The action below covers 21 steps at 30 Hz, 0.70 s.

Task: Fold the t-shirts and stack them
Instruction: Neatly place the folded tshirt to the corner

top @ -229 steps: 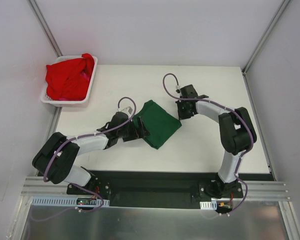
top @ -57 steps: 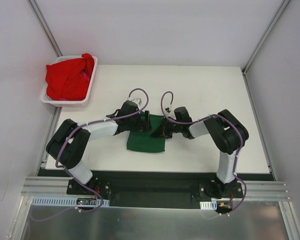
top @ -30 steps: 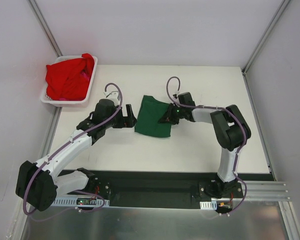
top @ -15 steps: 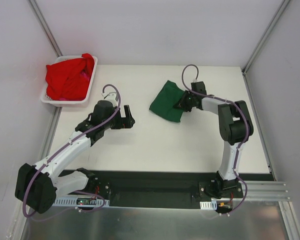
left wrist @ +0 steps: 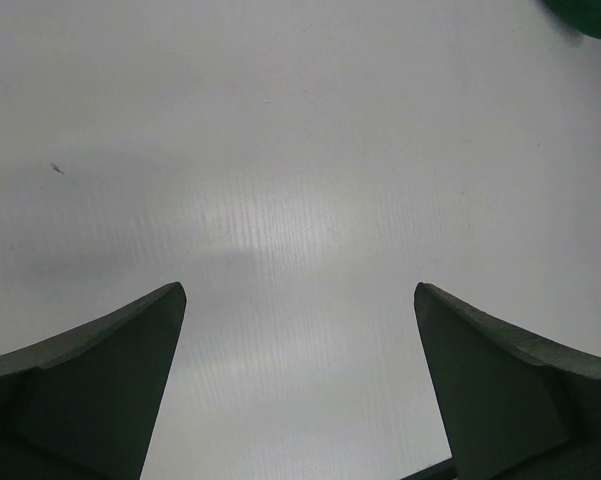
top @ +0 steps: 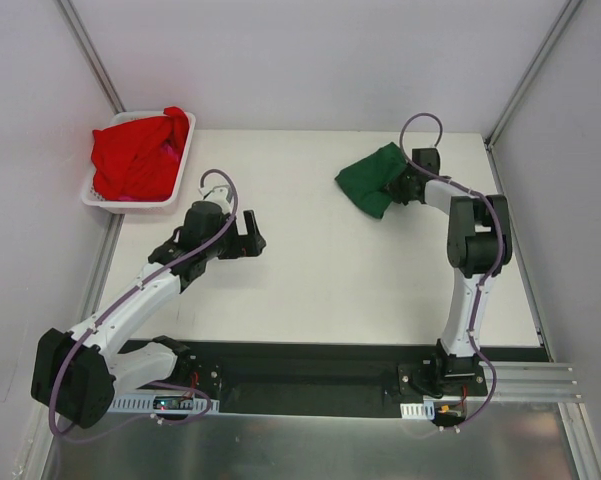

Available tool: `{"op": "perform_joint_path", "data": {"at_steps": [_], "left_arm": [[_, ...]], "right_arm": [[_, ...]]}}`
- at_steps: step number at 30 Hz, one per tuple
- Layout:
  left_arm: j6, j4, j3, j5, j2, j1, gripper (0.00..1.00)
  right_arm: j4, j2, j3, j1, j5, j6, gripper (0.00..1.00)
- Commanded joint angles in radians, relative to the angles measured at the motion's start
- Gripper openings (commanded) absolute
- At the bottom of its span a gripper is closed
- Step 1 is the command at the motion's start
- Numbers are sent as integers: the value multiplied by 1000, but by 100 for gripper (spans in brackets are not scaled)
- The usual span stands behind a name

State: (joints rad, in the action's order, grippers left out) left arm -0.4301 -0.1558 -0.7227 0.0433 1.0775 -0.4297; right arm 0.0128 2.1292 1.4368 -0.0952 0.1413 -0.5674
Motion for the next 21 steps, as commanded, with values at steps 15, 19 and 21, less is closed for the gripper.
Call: {"op": "perform_joint_path", "data": {"at_steps": [15, 19, 21], "left_arm": [[-1, 5, 6, 24, 10, 54, 99], [2, 4, 12, 26, 6, 57, 99], [2, 2, 17, 30, 2, 60, 99]], "right_arm": [[15, 89, 188, 262, -110, -38, 1], [-8, 103, 195, 279, -135, -77, 1], [-8, 120, 227, 282, -167, -101, 1]]}}
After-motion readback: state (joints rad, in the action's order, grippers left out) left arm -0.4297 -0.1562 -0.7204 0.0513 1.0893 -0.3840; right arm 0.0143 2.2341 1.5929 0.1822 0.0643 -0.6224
